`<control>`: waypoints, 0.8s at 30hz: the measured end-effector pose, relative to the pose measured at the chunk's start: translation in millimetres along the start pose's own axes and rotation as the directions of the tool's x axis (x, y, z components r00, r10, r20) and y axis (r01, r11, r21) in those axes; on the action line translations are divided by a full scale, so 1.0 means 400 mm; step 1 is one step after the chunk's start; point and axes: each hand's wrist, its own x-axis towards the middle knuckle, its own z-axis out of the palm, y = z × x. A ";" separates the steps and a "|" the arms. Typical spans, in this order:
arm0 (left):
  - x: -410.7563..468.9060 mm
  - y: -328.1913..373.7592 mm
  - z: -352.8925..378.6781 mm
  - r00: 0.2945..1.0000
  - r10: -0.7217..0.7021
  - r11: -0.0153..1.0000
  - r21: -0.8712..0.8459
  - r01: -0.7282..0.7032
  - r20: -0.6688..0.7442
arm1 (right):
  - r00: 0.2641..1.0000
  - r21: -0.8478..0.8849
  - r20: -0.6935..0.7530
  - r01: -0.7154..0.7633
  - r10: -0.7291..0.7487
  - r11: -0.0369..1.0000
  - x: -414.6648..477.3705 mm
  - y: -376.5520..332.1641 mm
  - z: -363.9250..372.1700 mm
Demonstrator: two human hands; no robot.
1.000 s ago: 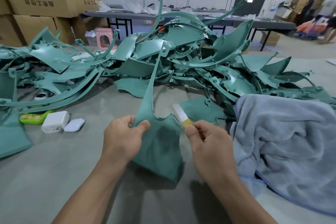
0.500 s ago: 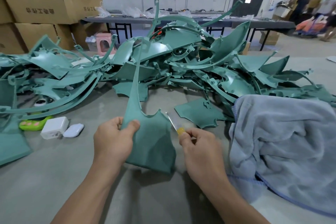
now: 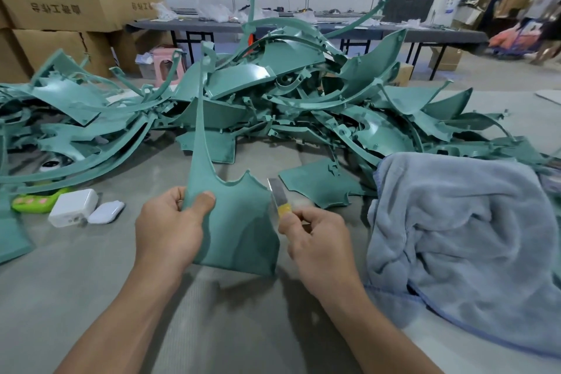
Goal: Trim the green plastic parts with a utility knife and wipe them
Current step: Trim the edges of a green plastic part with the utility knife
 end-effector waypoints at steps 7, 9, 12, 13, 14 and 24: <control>0.001 -0.001 0.000 0.997 -0.036 0.994 -0.100 0.043 0.073 | 0.974 -0.210 -0.226 -0.042 -0.007 0.977 0.009 0.007 -0.045; -0.001 0.000 0.000 0.989 -0.070 0.987 -0.137 0.088 0.131 | 0.963 -0.110 -0.264 -0.083 0.052 0.990 0.005 -0.003 -0.054; -0.001 0.005 -0.006 0.970 -0.097 0.965 -0.216 0.146 0.223 | 0.962 -0.156 -0.272 -0.031 -0.013 0.987 0.002 -0.004 -0.064; -0.001 0.008 -0.009 0.963 -0.089 0.959 -0.239 0.152 0.254 | 0.969 -0.129 -0.244 0.000 -0.032 0.992 -0.001 -0.005 -0.061; -0.002 0.012 -0.012 0.952 -0.083 0.951 -0.263 0.164 0.295 | 0.982 -0.080 -0.188 0.020 -0.035 0.997 -0.008 -0.005 -0.056; -0.004 0.025 -0.022 0.765 -0.017 0.613 -0.598 0.517 0.644 | 0.944 0.515 0.103 -0.319 0.313 0.795 -0.007 -0.023 0.000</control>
